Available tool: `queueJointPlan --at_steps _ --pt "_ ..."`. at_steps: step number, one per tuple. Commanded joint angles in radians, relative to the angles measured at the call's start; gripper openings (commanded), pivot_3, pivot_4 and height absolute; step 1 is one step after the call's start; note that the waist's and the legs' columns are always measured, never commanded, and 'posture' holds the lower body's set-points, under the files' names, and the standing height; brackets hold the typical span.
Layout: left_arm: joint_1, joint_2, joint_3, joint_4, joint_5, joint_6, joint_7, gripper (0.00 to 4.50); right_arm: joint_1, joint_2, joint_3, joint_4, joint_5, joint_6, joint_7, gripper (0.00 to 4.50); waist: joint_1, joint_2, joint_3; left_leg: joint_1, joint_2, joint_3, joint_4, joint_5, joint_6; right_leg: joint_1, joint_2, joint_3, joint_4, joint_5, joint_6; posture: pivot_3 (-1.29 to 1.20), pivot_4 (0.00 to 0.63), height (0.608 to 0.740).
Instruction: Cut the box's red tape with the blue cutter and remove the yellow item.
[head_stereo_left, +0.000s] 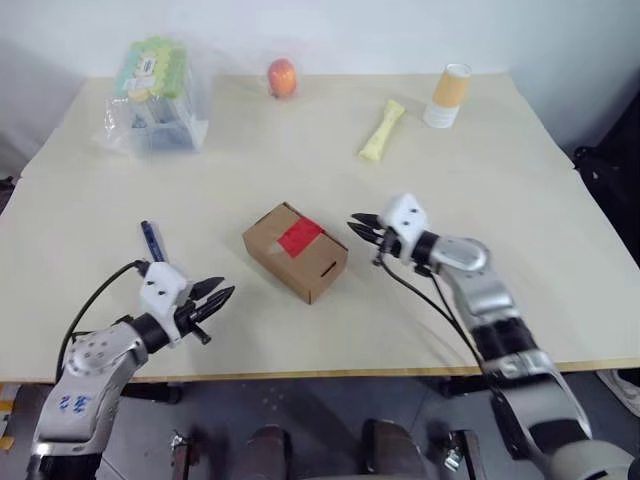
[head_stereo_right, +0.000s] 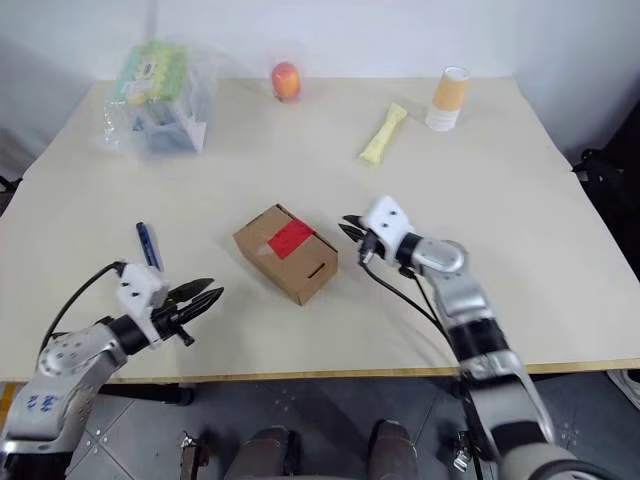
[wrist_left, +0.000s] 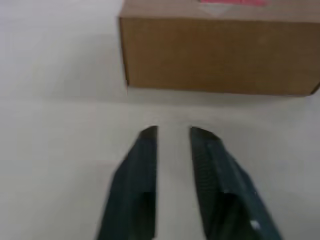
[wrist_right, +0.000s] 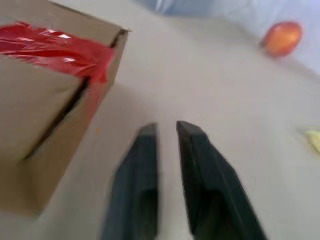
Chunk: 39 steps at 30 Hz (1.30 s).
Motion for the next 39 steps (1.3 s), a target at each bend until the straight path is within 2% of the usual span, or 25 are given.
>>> queueJointPlan --at_steps 1,5,8,11,17,26,31,39 --pt "-0.057 0.0 -0.069 -0.003 0.02 0.034 -0.027 0.41 -0.087 0.058 -0.018 0.166 0.055 -0.019 0.148 0.0 -0.008 0.0 0.0 0.0 0.0 0.0 -0.001 0.0 0.0 0.0 0.0 0.0 0.0 0.0 0.0 0.0 0.15 0.74" --pt "-0.104 -0.025 -0.122 0.012 0.044 0.035 -0.034 0.41 -0.115 0.088 -0.014 0.23 0.079 -0.045 0.319 0.0 -0.015 0.0 0.0 0.0 0.0 -0.002 -0.002 0.0 0.0 0.0 0.0 -0.003 0.0 0.0 0.0 0.0 0.15 0.74" --pt "-0.139 -0.048 -0.162 0.032 0.073 0.021 -0.033 0.41 -0.074 0.077 0.001 0.161 0.097 0.011 0.424 0.0 -0.014 0.0 0.0 -0.001 0.0 -0.002 -0.002 0.0 0.0 0.0 0.0 -0.003 0.0 0.0 0.0 0.0 0.15 0.74" --pt "-0.162 -0.073 -0.2 0.039 0.092 0.022 -0.04 0.41 -0.017 0.056 0.003 0.069 0.107 0.05 0.458 0.0 -0.008 0.0 0.0 0.0 0.0 -0.003 0.0 0.0 0.0 0.001 0.0 -0.003 0.0 0.0 0.0 0.0 0.15 0.74" --pt "-0.15 -0.114 -0.254 -0.004 0.101 0.04 -0.061 0.41 0.079 -0.005 0.004 -0.091 0.102 0.128 0.445 0.0 0.0 0.0 0.0 0.0 0.0 -0.002 0.0 0.0 0.0 0.001 0.0 -0.003 0.0 0.0 0.0 0.0 0.15 0.74" --pt "-0.178 -0.173 -0.316 0.033 0.144 0.026 -0.068 0.41 0.007 -0.013 -0.006 0.027 0.033 0.044 0.355 0.0 0.002 0.001 0.0 0.0 0.0 -0.002 0.001 0.0 -0.001 0.001 0.0 -0.003 0.0 0.0 0.0 0.0 0.15 0.74" --pt "-0.189 -0.169 -0.287 0.045 0.163 0.015 -0.056 0.41 -0.011 -0.033 -0.002 0.046 0.024 0.066 0.38 0.0 0.001 0.001 0.0 0.0 0.0 -0.002 0.001 0.0 0.0 0.001 0.0 -0.003 0.0 0.0 0.0 0.0 0.15 0.74" --pt "-0.102 -0.111 -0.203 -0.024 0.126 0.03 -0.076 0.41 -0.016 -0.096 -0.034 0.095 0.008 0.062 0.37 0.0 -0.001 0.001 0.0 0.0 0.0 -0.002 0.0 0.0 0.0 0.001 0.0 -0.003 0.0 0.0 0.0 0.0 0.15 0.74"
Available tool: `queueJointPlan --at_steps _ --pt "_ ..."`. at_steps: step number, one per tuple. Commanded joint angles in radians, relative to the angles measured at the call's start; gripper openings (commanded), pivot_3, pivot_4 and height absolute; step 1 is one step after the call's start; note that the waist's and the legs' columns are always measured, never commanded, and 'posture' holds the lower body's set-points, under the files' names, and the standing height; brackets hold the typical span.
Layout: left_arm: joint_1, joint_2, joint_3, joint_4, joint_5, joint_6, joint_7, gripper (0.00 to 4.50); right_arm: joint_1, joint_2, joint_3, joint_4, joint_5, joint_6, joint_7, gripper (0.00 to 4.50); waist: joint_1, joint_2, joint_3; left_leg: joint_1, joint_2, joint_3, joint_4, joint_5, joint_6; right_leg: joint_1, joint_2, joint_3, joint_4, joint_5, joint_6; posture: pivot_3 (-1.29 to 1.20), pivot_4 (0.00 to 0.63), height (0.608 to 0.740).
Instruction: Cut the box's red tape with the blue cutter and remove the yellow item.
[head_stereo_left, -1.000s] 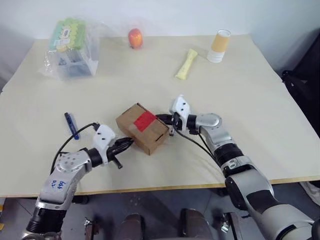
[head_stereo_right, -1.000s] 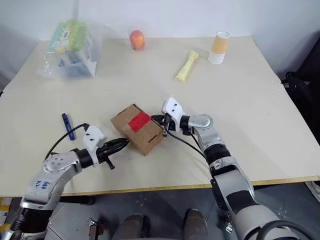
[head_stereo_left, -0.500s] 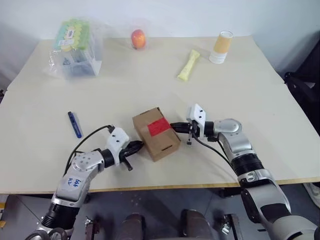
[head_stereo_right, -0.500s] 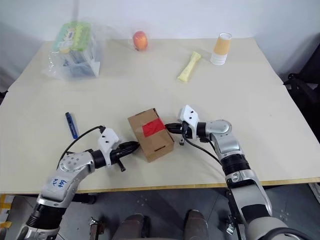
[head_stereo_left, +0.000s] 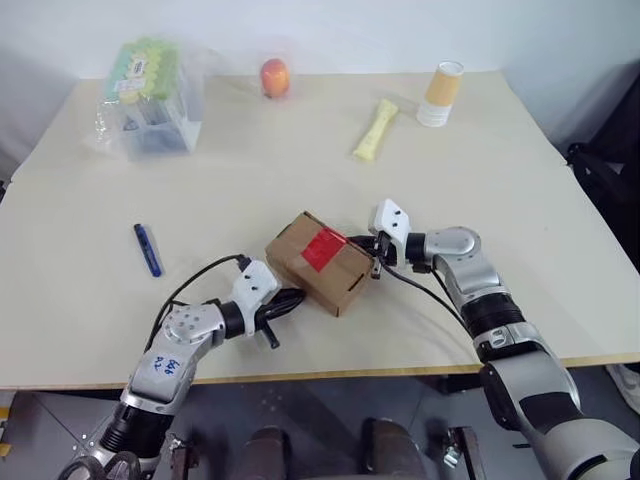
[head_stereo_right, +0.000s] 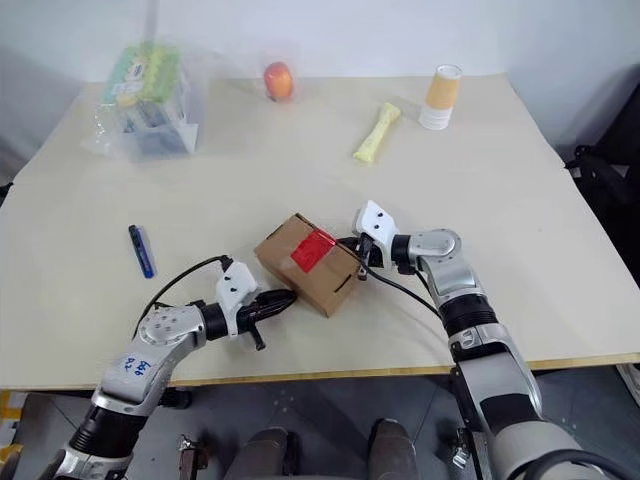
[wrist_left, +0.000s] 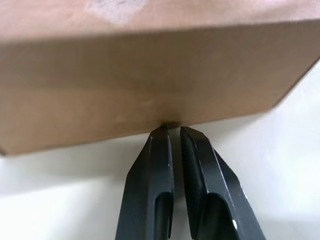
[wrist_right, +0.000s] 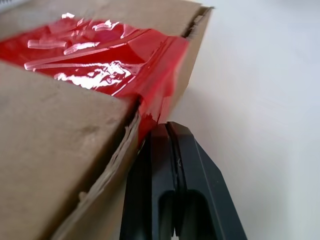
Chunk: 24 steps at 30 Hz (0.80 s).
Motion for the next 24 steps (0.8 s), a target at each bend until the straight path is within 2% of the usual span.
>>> queueJointPlan --at_steps 1,2,4,7,10,14,17,19,21,24 --pt "0.042 0.021 0.066 -0.065 -0.02 -0.003 0.012 0.41 -0.011 -0.044 -0.03 0.008 0.007 0.007 -0.006 0.0 0.0 0.0 0.0 0.0 0.0 0.0 0.0 0.0 0.0 0.0 0.0 0.0 0.0 0.0 0.0 0.0 0.15 0.74" --pt "0.059 0.022 0.098 -0.083 -0.031 0.017 0.03 0.41 -0.02 -0.054 -0.057 0.018 0.021 0.019 -0.027 0.0 0.0 0.0 0.0 0.0 0.0 0.0 0.0 0.0 0.0 0.0 0.0 0.0 0.0 0.0 0.0 0.0 0.15 0.74" --pt "0.106 0.016 0.173 -0.125 -0.065 0.042 0.059 0.38 -0.014 -0.096 -0.081 -0.021 0.071 0.107 0.043 0.35 0.001 0.0 0.0 0.0 0.0 0.0 0.0 0.0 0.0 0.0 0.0 0.0 0.0 0.0 0.0 0.0 0.15 0.74" --pt "0.2 0.003 0.302 -0.213 -0.149 0.061 0.072 0.95 0.034 -0.148 -0.107 -0.112 0.126 0.086 0.132 1.25 0.003 0.0 0.0 -0.001 0.0 0.0 0.0 0.0 0.0 0.0 0.0 0.0 -0.002 0.0 0.0 0.0 0.15 0.74" --pt "0.364 -0.002 0.503 -0.24 -0.16 -0.064 0.066 1.81 0.145 -0.201 -0.165 -0.315 0.272 0.135 0.255 2.24 0.002 0.0 0.0 -0.001 0.001 0.0 -0.001 0.0 0.0 0.0 0.0 -0.001 -0.003 0.0 0.0 0.0 0.15 0.74" --pt "0.555 -0.074 0.77 -0.126 -0.215 -0.182 0.087 3.0 0.331 -0.235 -0.225 -0.619 0.43 0.259 0.255 3.56 0.004 0.0 0.0 -0.001 0.001 0.002 -0.002 -0.001 0.0 0.0 0.0 -0.001 -0.006 0.0 0.0 0.0 0.15 0.74" --pt "0.673 -0.125 0.891 -0.059 -0.203 -0.3 0.097 3.91 0.503 -0.208 -0.289 -0.831 0.492 0.288 0.133 3.59 0.009 -0.001 0.001 0.0 0.002 0.003 -0.002 -0.003 0.001 0.002 0.0 -0.002 -0.008 0.0 0.0 0.0 0.15 0.74" --pt "0.726 -0.173 0.961 -0.025 -0.238 -0.318 0.127 4.47 0.608 -0.187 -0.304 -0.938 0.517 0.296 0.074 3.59 0.024 -0.002 0.001 -0.001 0.001 0.004 0.0 -0.004 0.002 0.002 0.0 -0.002 -0.01 0.0 0.0 0.0 0.15 0.74" --pt "0.762 -0.209 0.996 -0.008 -0.269 -0.327 0.138 4.5 0.678 -0.18 -0.312 -1.007 0.602 0.335 0.086 3.75 0.036 -0.003 0.0 -0.001 0.002 0.005 0.001 -0.005 0.003 0.004 0.0 -0.001 -0.013 0.0 0.0 0.0 0.15 0.74" --pt "0.803 -0.245 0.991 -0.042 -0.312 -0.317 0.137 4.5 0.756 -0.148 -0.301 -1.048 0.577 0.233 0.088 4.48 0.051 -0.003 0.0 -0.001 0.002 0.005 0.003 -0.006 0.004 0.005 0.0 -0.001 -0.014 0.0 0.0 0.0 0.15 0.74"
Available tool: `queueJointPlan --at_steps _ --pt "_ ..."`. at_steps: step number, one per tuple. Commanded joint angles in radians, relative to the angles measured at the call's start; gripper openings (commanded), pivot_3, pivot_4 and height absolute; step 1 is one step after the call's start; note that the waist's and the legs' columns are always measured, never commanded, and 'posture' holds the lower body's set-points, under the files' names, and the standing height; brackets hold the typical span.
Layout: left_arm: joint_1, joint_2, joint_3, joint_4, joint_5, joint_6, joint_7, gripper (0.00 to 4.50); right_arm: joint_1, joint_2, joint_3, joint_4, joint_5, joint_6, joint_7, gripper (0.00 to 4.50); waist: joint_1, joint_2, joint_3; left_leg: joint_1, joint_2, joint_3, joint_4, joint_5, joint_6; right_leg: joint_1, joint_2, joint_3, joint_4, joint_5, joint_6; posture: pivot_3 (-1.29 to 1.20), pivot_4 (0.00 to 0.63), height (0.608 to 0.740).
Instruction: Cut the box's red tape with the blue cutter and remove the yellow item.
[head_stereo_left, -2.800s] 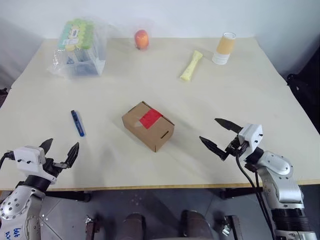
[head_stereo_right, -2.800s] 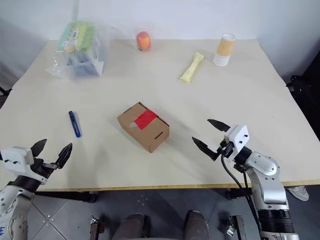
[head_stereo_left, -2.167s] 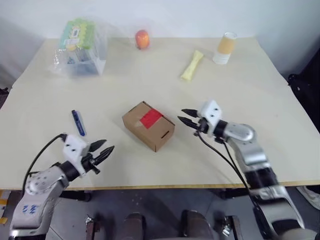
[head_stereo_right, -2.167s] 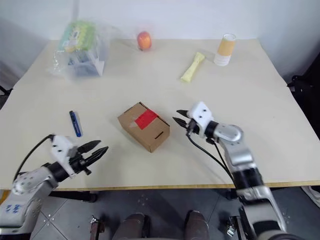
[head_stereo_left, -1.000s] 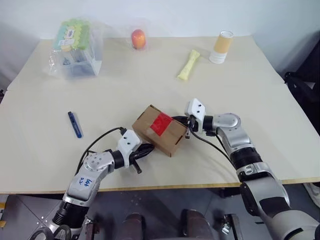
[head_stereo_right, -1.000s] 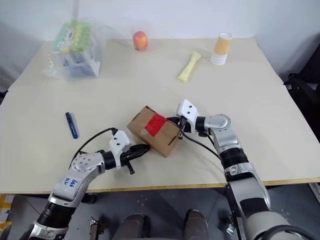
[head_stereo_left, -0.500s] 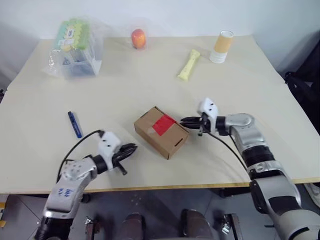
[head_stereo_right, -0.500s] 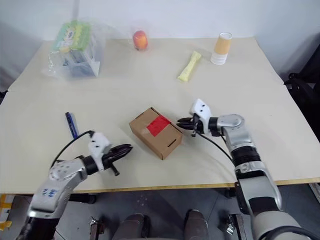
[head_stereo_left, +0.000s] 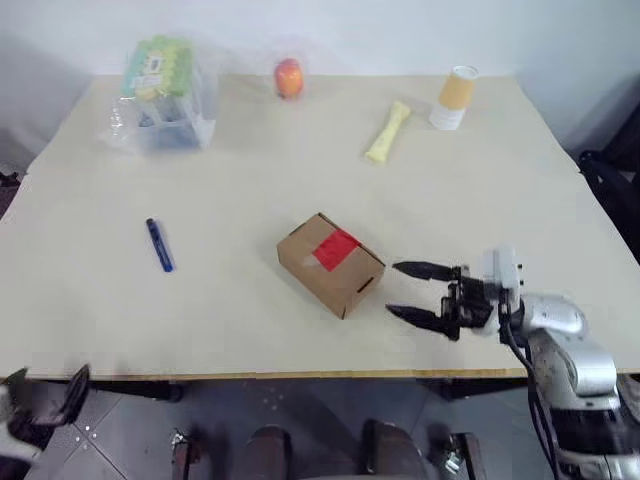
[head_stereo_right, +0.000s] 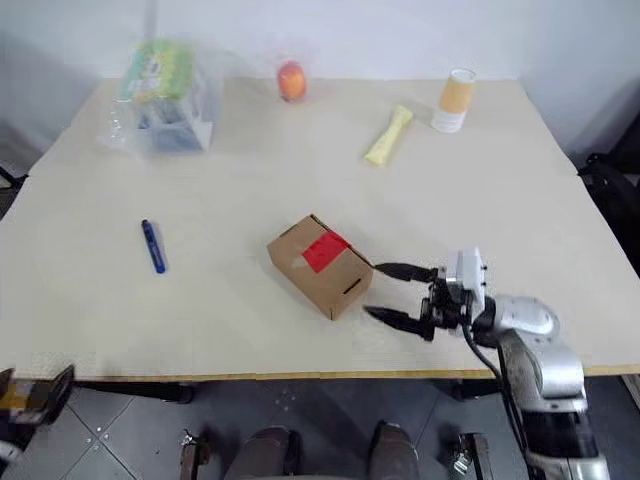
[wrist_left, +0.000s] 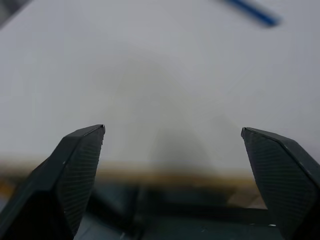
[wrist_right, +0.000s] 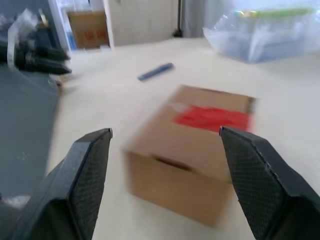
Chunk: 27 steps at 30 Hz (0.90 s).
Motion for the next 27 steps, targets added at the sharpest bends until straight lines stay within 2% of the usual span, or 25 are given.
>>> queueJointPlan --at_steps 1,5,7,9,13,17,21,27 --pt "0.045 -0.027 0.01 -0.073 -0.067 -0.002 0.006 4.5 0.046 0.033 -0.017 -0.069 0.012 -0.084 -0.024 4.48 0.008 -0.001 0.0 0.0 0.0 0.0 0.001 0.0 0.0 0.0 0.0 0.0 0.0 0.0 0.0 0.0 0.15 0.74" --pt "-0.045 -0.008 -0.086 -0.195 -0.034 0.072 0.123 4.5 0.033 0.034 -0.014 -0.055 -0.007 -0.118 -0.049 4.48 0.013 0.0 0.0 0.0 0.0 0.0 0.005 -0.002 0.001 0.0 0.0 0.001 0.001 0.0 -0.001 0.0 0.15 0.74" --pt "-0.157 -0.001 -0.168 -0.26 0.041 0.159 0.27 4.5 0.006 0.035 -0.018 -0.027 -0.03 -0.146 -0.075 4.48 0.013 0.0 0.0 0.0 0.0 -0.001 0.007 -0.002 0.001 0.0 0.0 0.001 0.002 0.0 -0.001 0.0 0.15 0.74" --pt "-0.28 -0.015 -0.228 -0.312 0.039 0.237 0.382 4.5 -0.021 0.028 -0.014 -0.017 -0.023 -0.137 -0.083 4.48 0.012 0.0 -0.001 0.0 0.0 -0.001 0.008 -0.002 0.001 0.001 0.0 0.001 0.005 0.0 -0.001 0.0 0.15 0.74" --pt "-0.495 -0.026 -0.333 -0.326 0.103 0.427 0.585 4.5 -0.052 0.009 0.002 -0.056 0.037 -0.041 -0.115 4.48 0.004 -0.002 -0.002 0.0 0.0 -0.002 0.009 -0.002 0.0 0.001 0.0 0.001 0.009 0.001 0.0 0.0 0.15 0.74" --pt "-0.612 -0.037 -0.442 -0.232 0.238 0.487 0.704 4.5 -0.041 0.025 0.023 -0.09 0.046 -0.014 -0.15 4.48 -0.002 -0.001 -0.002 0.001 0.0 -0.002 0.007 -0.003 -0.001 -0.003 0.0 0.001 0.013 0.001 0.0 0.0 0.15 0.74" --pt "-0.782 -0.089 -0.461 -0.073 0.284 0.521 0.814 4.5 -0.04 0.031 0.04 -0.122 0.036 -0.012 -0.18 4.48 0.008 -0.002 -0.001 -0.001 0.0 -0.002 0.01 -0.003 -0.001 -0.003 0.001 0.001 0.012 0.001 0.0 0.0 0.15 0.74" --pt "-0.886 -0.075 -0.511 0.044 0.287 0.529 0.756 4.5 -0.035 0.045 0.053 -0.141 0.039 -0.008 -0.226 4.48 0.01 -0.003 -0.001 -0.001 0.0 -0.002 0.011 -0.003 -0.001 -0.002 0.0 0.001 0.011 0.001 0.0 0.0 0.15 0.74"
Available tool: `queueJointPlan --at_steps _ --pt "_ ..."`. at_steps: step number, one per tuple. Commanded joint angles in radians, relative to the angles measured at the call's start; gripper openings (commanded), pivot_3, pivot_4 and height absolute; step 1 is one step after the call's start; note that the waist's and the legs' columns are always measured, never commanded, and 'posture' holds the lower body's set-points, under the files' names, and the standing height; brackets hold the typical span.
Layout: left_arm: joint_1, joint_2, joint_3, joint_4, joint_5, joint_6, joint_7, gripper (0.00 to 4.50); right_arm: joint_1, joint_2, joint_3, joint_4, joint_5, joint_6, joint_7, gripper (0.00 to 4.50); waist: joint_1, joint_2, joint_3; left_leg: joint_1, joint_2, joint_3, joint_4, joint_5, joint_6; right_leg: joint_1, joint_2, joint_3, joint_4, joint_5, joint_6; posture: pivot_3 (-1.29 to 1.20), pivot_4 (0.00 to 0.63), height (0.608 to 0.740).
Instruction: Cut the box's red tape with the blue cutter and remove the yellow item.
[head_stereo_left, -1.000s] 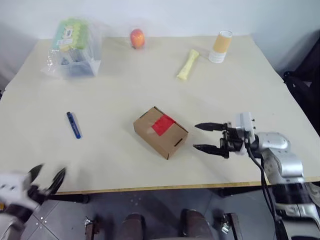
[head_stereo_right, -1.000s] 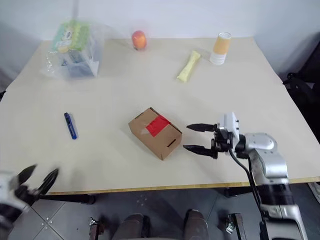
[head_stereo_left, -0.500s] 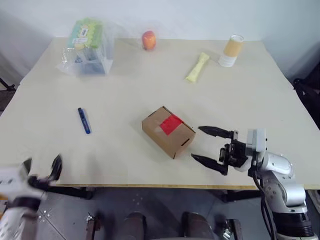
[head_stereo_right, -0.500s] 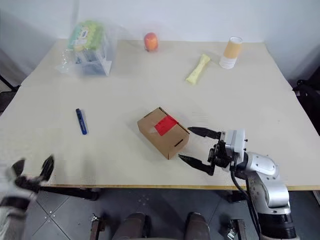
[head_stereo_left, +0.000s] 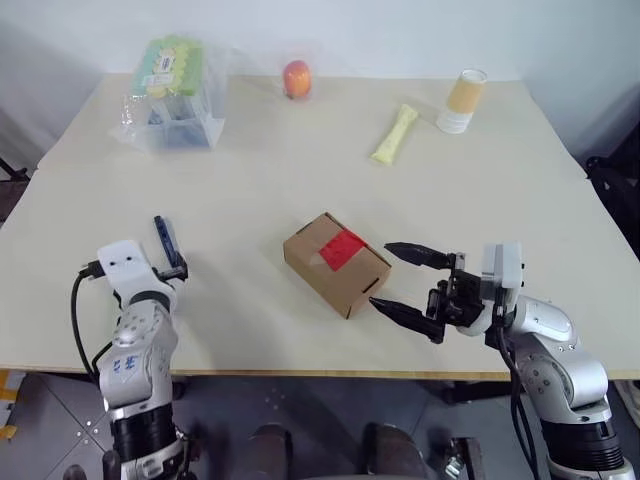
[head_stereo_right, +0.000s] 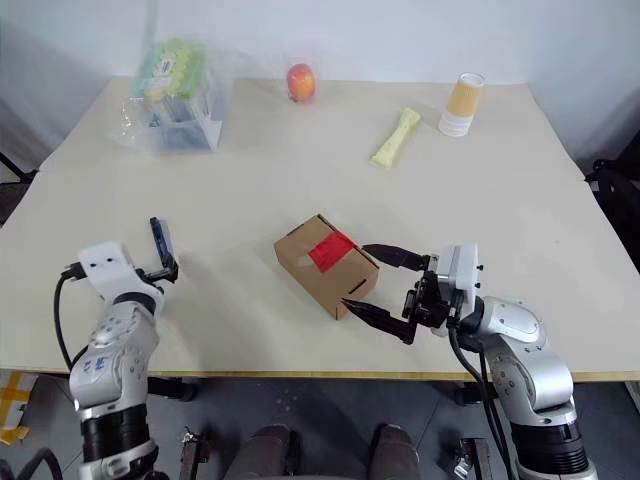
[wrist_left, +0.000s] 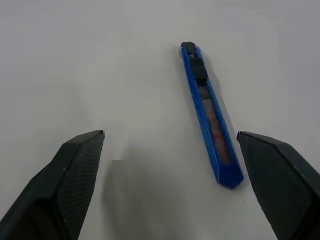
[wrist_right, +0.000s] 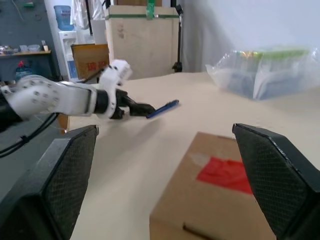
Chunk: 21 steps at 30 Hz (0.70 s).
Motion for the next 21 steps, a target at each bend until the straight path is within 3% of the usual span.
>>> queueJointPlan --at_steps 1,6,16,21 --pt "-0.028 0.018 -0.022 0.012 0.015 -0.01 -0.028 4.5 0.007 0.011 0.004 -0.048 0.016 -0.003 -0.024 4.48 -0.001 0.0 0.0 0.0 0.0 0.0 -0.001 0.0 0.0 0.0 0.0 0.0 0.0 0.0 0.0 0.0 0.15 0.74" --pt "-0.07 0.004 -0.029 0.081 0.048 0.015 0.009 4.5 0.024 0.019 0.02 -0.074 0.015 -0.004 -0.047 4.48 -0.002 0.0 0.0 0.0 0.0 0.0 -0.001 0.0 0.0 -0.001 0.0 0.0 0.0 0.0 0.0 0.0 0.15 0.74" --pt "-0.15 -0.121 0.106 0.14 0.009 0.141 0.155 4.5 0.014 0.02 0.014 -0.074 0.015 -0.027 -0.068 4.48 -0.004 0.004 -0.003 0.002 0.0 0.001 -0.001 0.0 0.0 0.001 0.0 0.0 0.0 0.0 0.0 0.0 0.15 0.74" --pt "-0.146 -0.099 0.09 0.16 0.05 0.152 0.162 3.3 -0.025 0.029 -0.004 -0.078 0.05 0.013 -0.127 4.5 -0.003 0.005 -0.003 0.002 0.0 0.001 -0.001 0.0 0.0 0.0 0.0 0.0 0.0 0.0 0.0 0.0 0.15 0.74"
